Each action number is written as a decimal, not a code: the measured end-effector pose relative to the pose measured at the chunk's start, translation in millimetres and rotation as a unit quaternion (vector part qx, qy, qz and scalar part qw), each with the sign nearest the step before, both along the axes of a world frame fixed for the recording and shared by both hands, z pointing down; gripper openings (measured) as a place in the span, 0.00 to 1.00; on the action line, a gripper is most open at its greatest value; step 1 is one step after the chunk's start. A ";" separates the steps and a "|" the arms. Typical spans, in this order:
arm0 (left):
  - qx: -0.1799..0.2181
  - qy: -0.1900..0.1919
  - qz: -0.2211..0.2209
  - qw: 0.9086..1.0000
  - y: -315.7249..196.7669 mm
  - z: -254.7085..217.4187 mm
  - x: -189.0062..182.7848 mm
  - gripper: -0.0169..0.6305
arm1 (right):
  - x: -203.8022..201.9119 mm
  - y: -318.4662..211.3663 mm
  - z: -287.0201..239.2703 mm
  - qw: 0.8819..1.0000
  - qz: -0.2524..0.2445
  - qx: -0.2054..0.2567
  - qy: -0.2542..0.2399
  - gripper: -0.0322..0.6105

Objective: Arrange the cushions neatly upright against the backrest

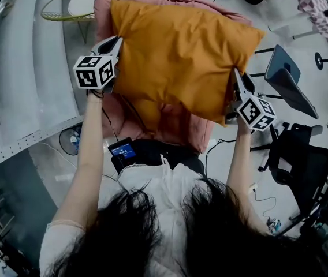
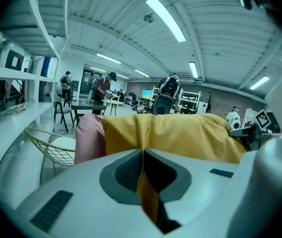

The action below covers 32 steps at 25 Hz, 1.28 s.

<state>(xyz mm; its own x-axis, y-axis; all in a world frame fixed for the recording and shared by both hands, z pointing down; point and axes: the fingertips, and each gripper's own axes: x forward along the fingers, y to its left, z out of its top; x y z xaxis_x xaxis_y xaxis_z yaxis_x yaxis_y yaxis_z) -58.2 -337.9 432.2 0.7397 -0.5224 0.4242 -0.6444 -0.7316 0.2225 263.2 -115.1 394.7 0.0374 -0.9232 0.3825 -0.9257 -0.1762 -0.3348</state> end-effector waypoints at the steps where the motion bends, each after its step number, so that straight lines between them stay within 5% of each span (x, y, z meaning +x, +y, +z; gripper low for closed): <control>1: 0.003 -0.005 0.000 1.000 -9.5 1.7 -3.5 0.06 | -3.4 -8.3 8.1 1.000 0.004 0.001 -0.002 0.20; 5: -0.005 -0.009 0.017 1.000 -22.3 18.3 -7.7 0.06 | -5.1 -29.6 52.5 0.999 0.031 -0.032 0.017 0.20; 9: -0.015 -0.027 0.048 0.998 -10.5 50.9 -4.6 0.06 | -0.9 -26.0 111.7 0.992 0.044 -0.115 0.026 0.20; 12: -0.043 -0.006 0.039 0.998 -4.9 68.5 -7.9 0.06 | -7.1 -21.1 152.4 0.984 0.040 -0.168 0.032 0.20; 15: -0.052 0.006 0.031 0.998 -1.8 72.2 -4.6 0.07 | -2.8 -17.7 166.9 0.983 0.053 -0.175 0.023 0.20; 20: -0.012 -0.029 0.041 0.999 0.5 67.1 -8.4 0.08 | 0.4 -23.2 179.5 0.983 0.057 -0.172 0.023 0.21; 26: -0.032 0.014 0.014 0.999 1.9 53.6 -25.2 0.19 | -3.2 9.5 154.2 0.984 0.095 -0.150 0.016 0.30; 32: -0.035 0.005 -0.009 0.999 45.7 49.9 -61.9 0.19 | -108.4 47.4 163.2 0.986 -0.033 -0.161 -0.014 0.33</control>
